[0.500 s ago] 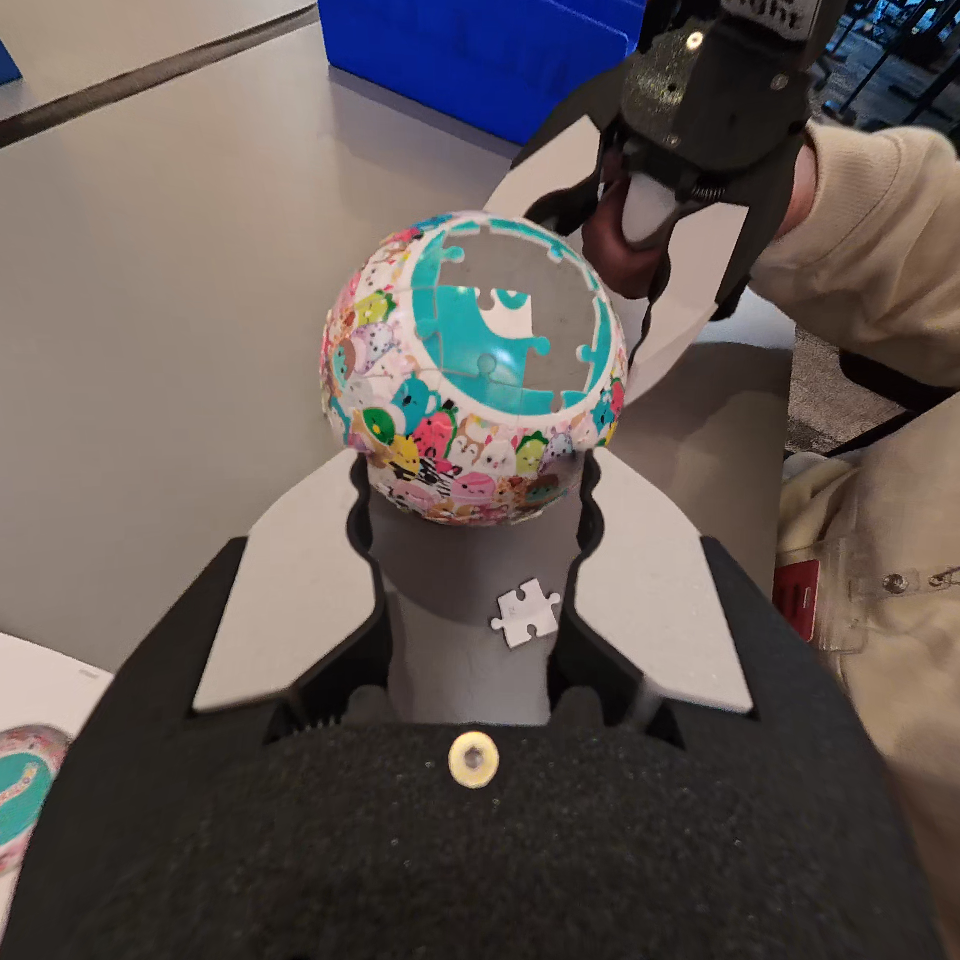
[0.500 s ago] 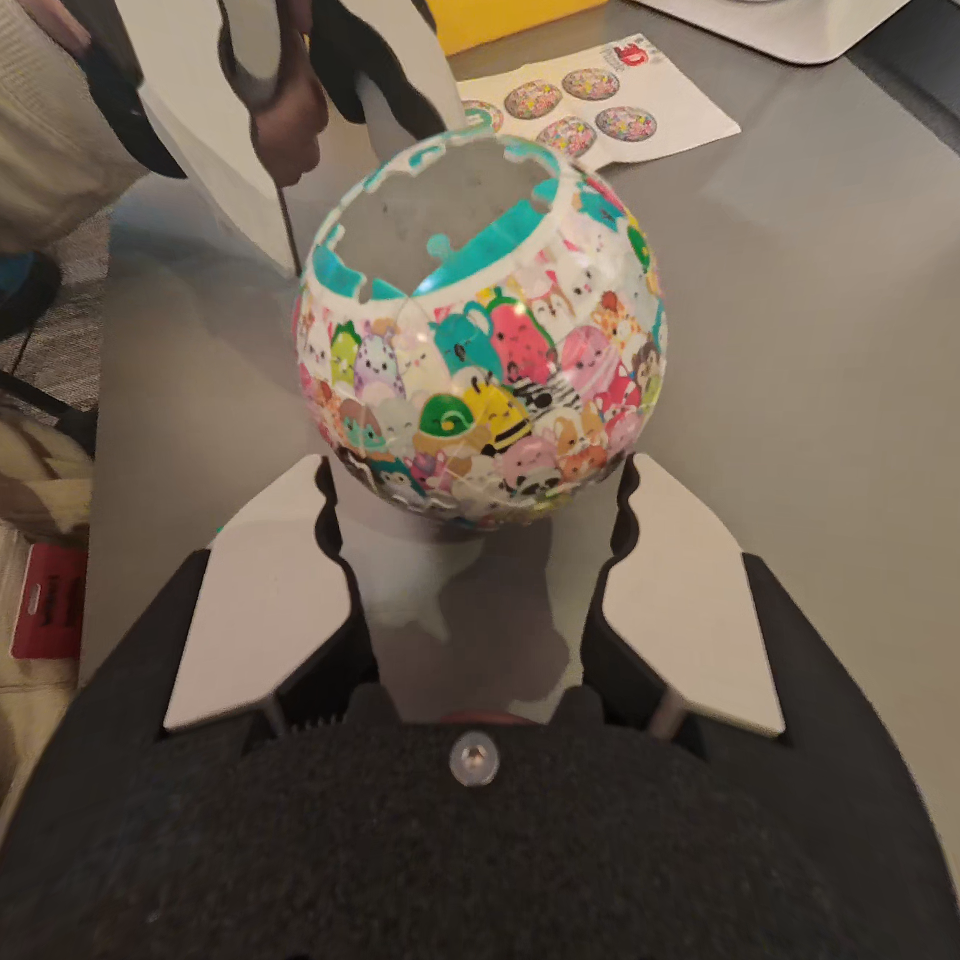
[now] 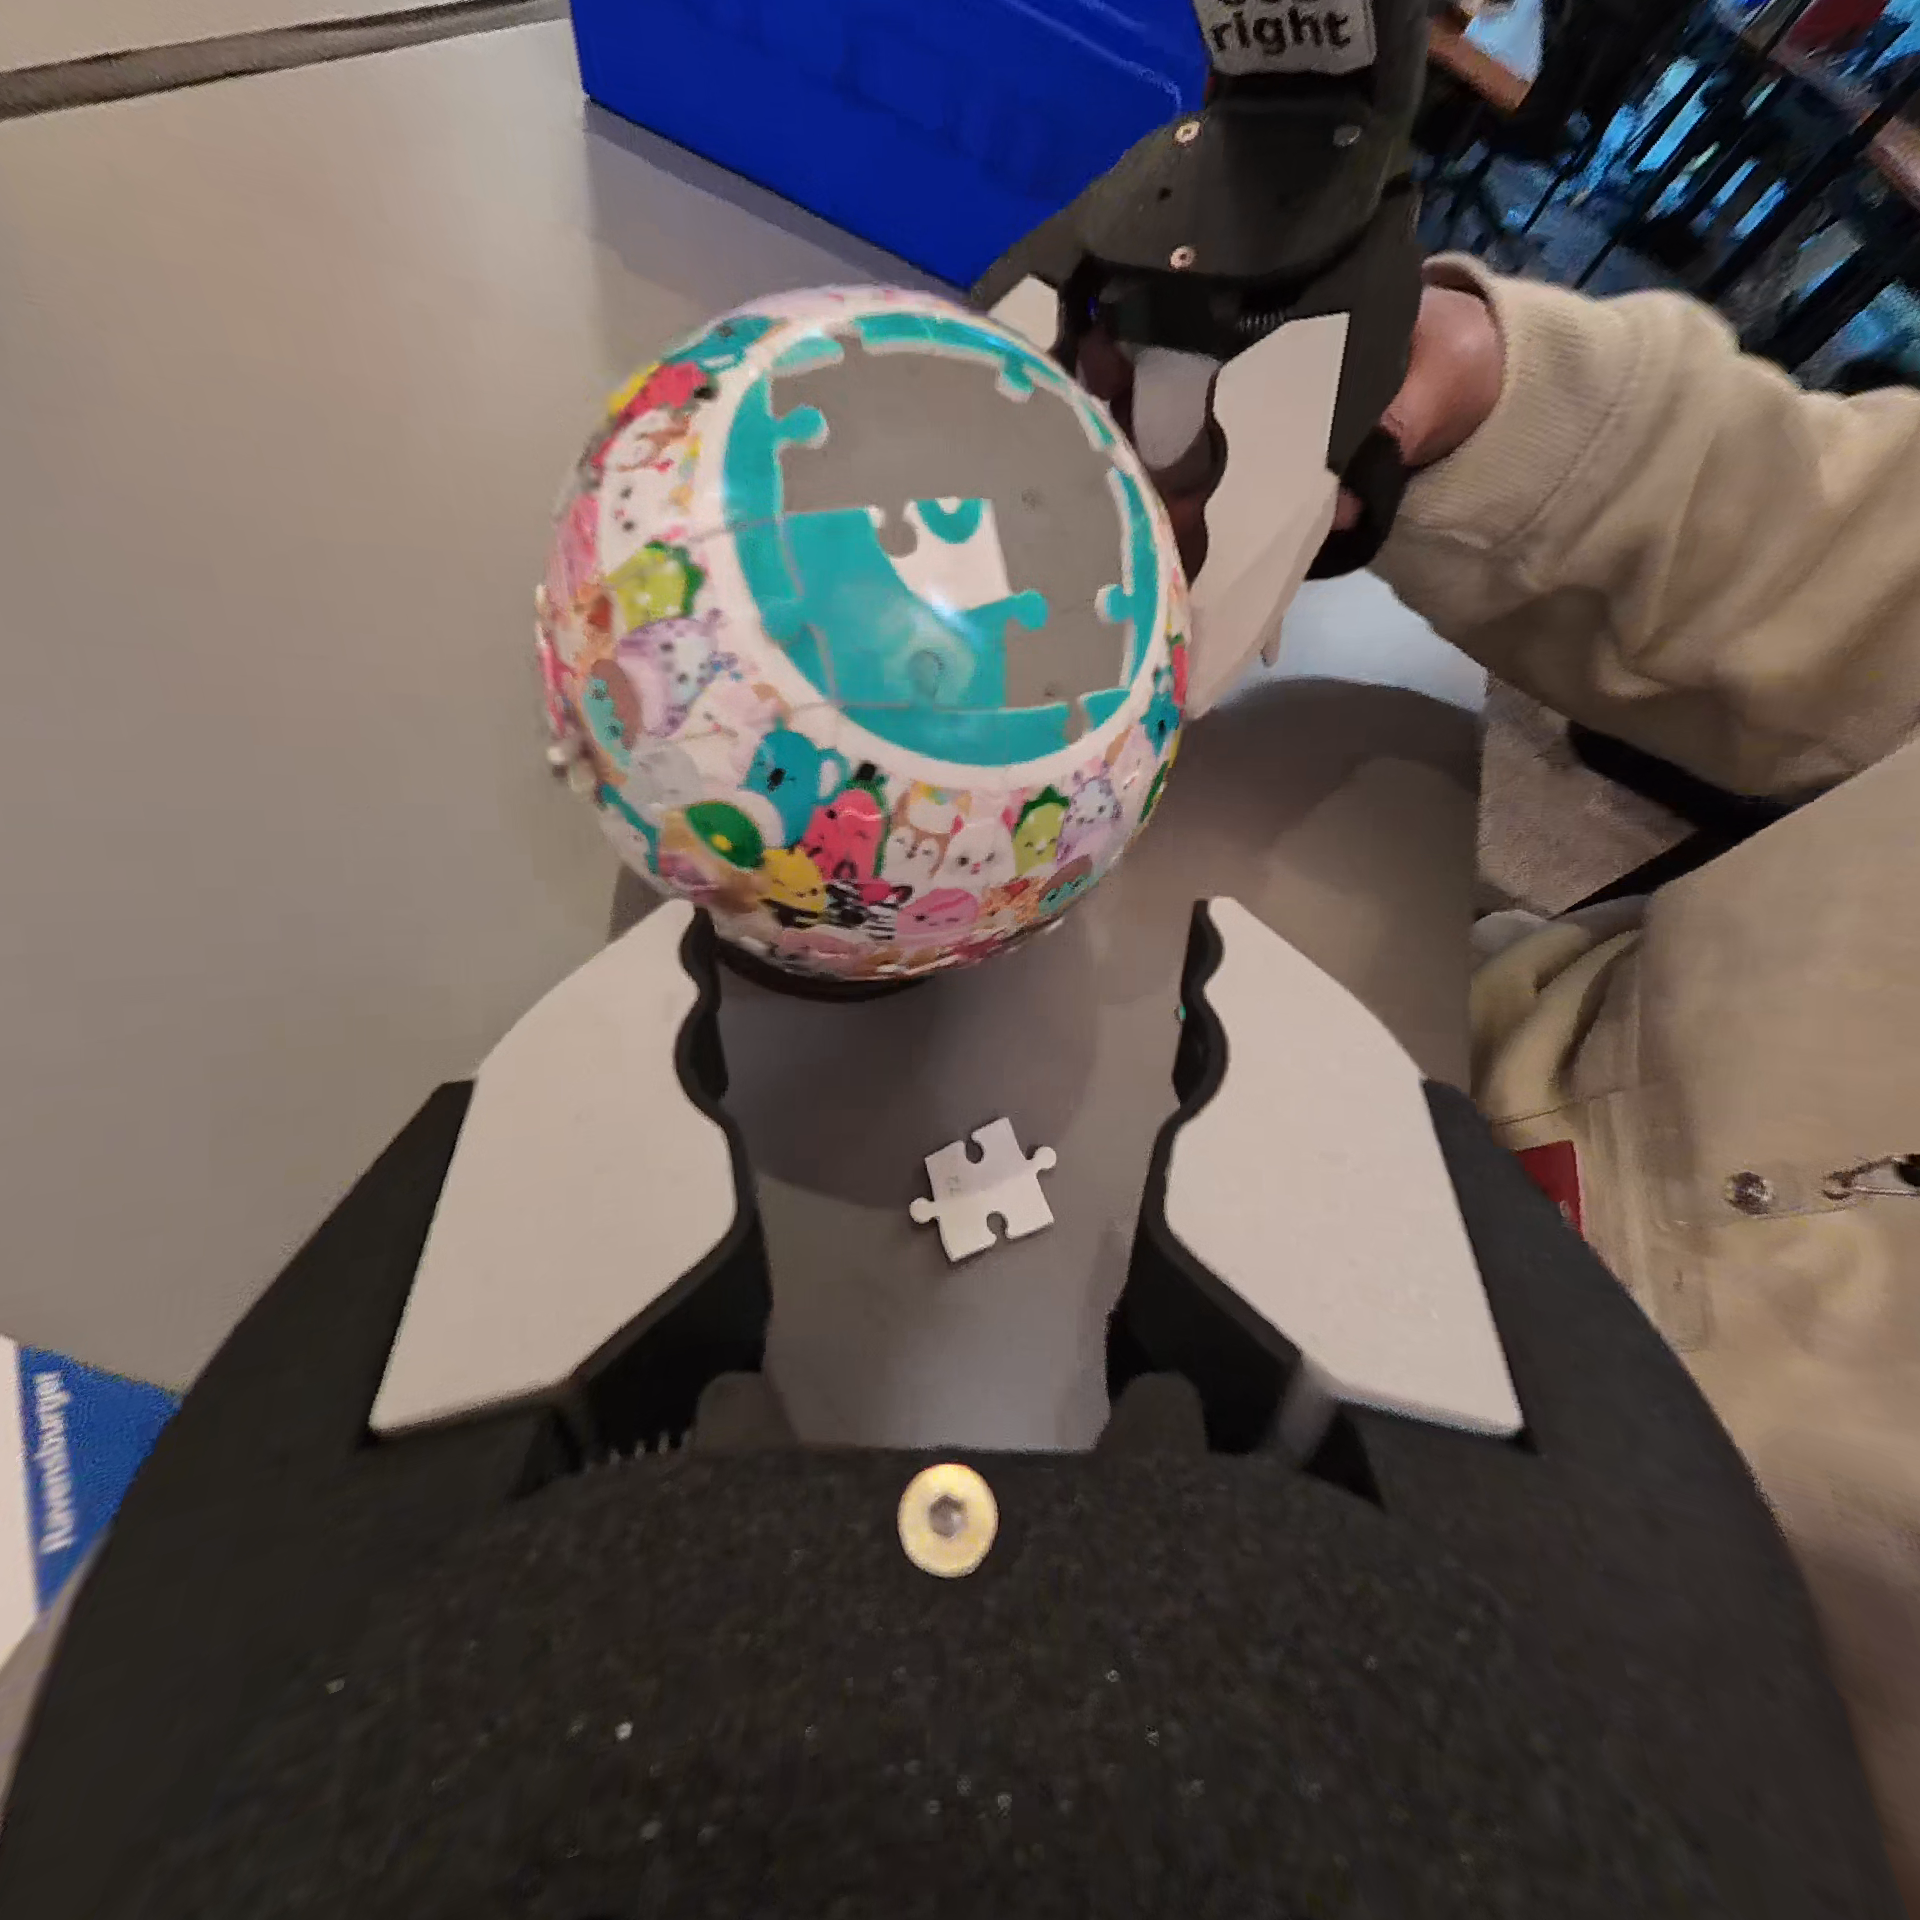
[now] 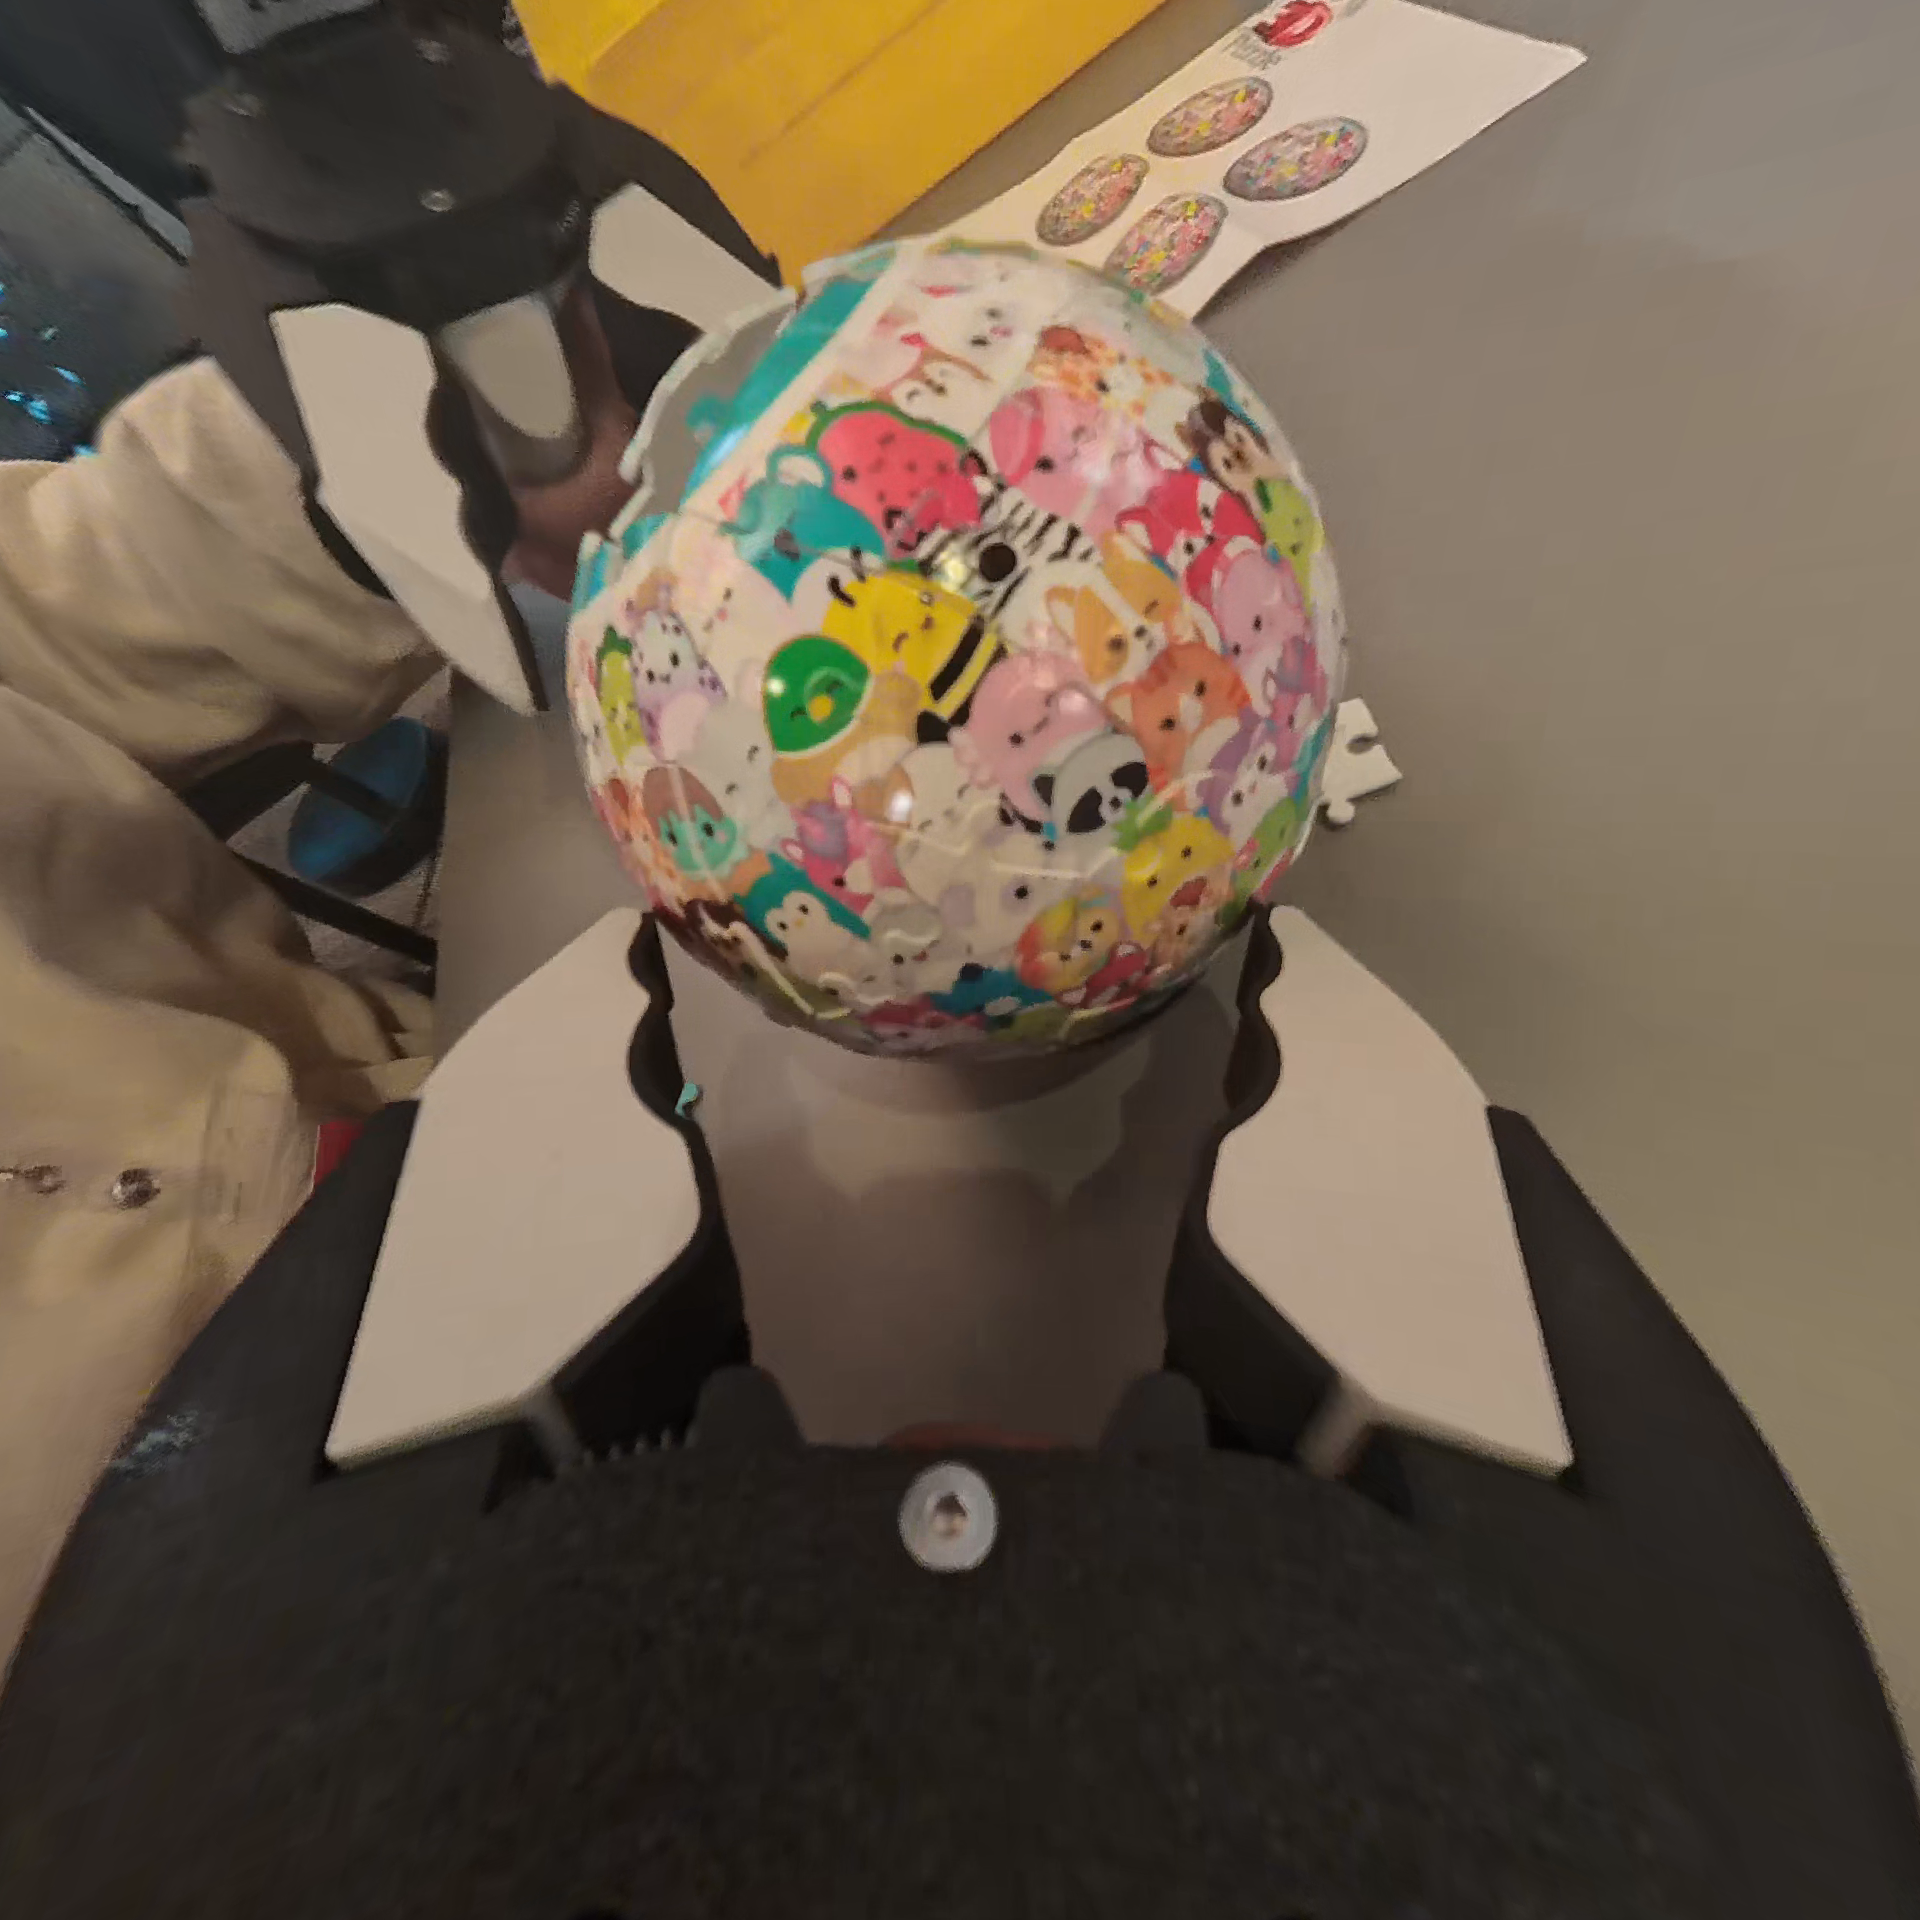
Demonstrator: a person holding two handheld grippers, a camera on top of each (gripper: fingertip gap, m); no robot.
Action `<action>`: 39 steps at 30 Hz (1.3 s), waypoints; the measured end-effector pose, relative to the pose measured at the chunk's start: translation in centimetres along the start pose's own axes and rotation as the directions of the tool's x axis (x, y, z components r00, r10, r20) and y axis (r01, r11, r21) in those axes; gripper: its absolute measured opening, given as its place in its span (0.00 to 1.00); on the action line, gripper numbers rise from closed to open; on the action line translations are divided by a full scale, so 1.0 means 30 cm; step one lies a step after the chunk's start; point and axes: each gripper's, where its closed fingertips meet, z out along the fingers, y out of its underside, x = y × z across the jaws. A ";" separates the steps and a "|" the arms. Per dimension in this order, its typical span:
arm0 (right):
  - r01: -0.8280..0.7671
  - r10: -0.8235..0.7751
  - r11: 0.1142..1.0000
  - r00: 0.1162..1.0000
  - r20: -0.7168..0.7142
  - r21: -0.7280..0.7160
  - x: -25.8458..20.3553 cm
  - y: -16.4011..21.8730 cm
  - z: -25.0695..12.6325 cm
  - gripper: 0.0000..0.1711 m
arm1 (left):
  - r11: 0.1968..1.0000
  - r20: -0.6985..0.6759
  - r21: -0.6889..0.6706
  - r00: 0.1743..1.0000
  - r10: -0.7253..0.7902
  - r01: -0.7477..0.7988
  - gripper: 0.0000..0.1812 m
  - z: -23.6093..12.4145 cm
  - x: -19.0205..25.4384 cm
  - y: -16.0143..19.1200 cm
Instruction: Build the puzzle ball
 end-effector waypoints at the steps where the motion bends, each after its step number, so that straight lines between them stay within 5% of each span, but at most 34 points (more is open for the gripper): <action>1: -0.019 0.019 1.000 1.000 0.016 -0.004 0.001 0.002 -0.011 0.59 | 1.000 -0.032 0.007 0.999 -0.030 0.030 0.47 -0.006 -0.008 0.004; 12: -0.253 0.281 0.954 0.941 0.190 -0.158 -0.029 0.046 0.004 0.57 | 0.983 -0.230 -0.183 0.973 -0.035 -0.008 0.52 0.097 -0.065 0.063; 25: 0.193 -0.180 0.957 0.981 0.077 -0.215 0.061 -0.010 0.006 0.55 | 0.983 -0.123 -0.172 0.991 0.050 -0.071 0.56 0.082 -0.089 0.071; 33: -0.239 0.245 0.969 0.948 0.203 -0.056 -0.005 -0.015 0.000 0.60 | 0.988 -0.143 -0.143 0.989 0.042 -0.062 0.58 0.030 -0.084 0.021; 39: -0.152 0.154 0.988 0.976 0.154 -0.023 0.024 -0.048 0.026 0.62 | 0.984 -0.091 -0.159 0.994 0.062 -0.076 0.63 0.042 -0.059 0.025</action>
